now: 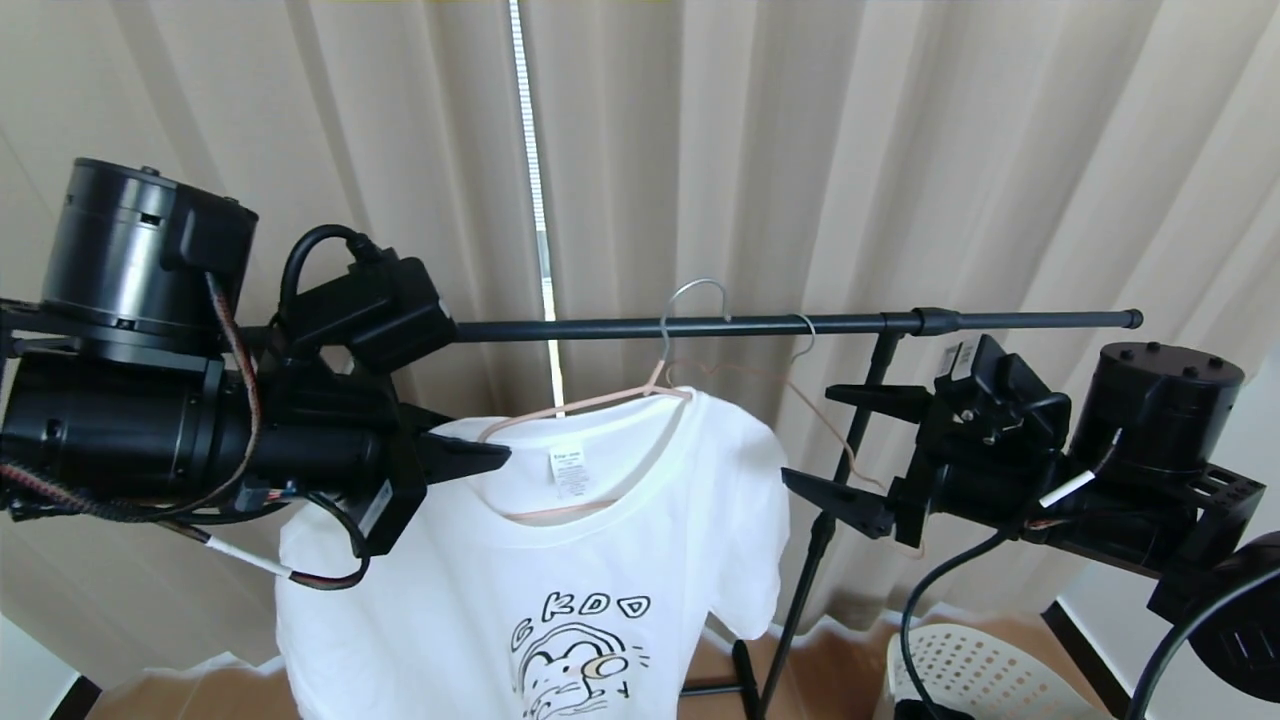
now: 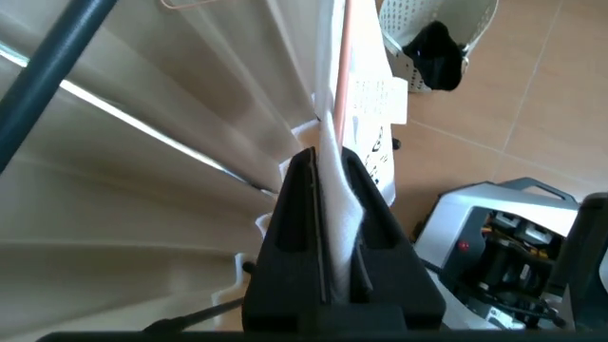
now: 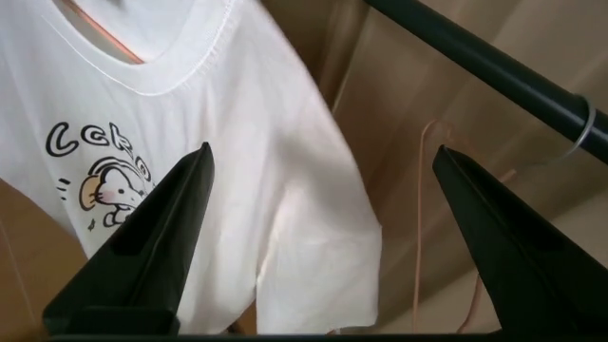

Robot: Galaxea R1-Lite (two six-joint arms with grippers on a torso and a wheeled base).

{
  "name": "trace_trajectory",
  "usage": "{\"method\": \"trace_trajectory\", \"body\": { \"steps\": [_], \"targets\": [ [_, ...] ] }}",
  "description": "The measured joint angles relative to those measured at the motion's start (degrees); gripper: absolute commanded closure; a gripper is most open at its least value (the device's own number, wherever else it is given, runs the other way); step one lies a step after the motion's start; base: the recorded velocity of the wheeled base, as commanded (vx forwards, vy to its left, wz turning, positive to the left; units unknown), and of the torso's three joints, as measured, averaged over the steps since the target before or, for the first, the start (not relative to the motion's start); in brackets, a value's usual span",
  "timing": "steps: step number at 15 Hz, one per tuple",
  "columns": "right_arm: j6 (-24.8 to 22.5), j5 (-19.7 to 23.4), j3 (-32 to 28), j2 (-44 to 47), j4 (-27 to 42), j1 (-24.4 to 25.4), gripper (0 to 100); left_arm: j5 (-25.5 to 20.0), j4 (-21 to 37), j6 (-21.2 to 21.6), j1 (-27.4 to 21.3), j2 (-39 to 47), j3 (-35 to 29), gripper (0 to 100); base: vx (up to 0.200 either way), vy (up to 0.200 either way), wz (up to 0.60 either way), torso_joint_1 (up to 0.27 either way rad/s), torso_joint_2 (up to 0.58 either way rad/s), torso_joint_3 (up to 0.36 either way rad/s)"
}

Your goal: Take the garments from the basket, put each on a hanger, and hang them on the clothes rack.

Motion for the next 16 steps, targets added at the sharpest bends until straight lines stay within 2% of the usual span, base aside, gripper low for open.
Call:
{"method": "trace_trajectory", "body": {
  "steps": [9,16],
  "targets": [
    [-2.0,-0.2,-1.9,4.5,0.0,-1.6,0,0.0,-11.0,-1.3,0.9,-10.3,11.5,100,0.0,0.0,0.0,0.0,0.0,0.0],
    [-2.0,-1.6,-3.6,8.5,-0.6,-1.7,0,0.0,-12.7,-2.0,0.8,-15.1,15.1,100,0.0,0.0,0.0,0.0,0.0,0.0]
  ]
}}
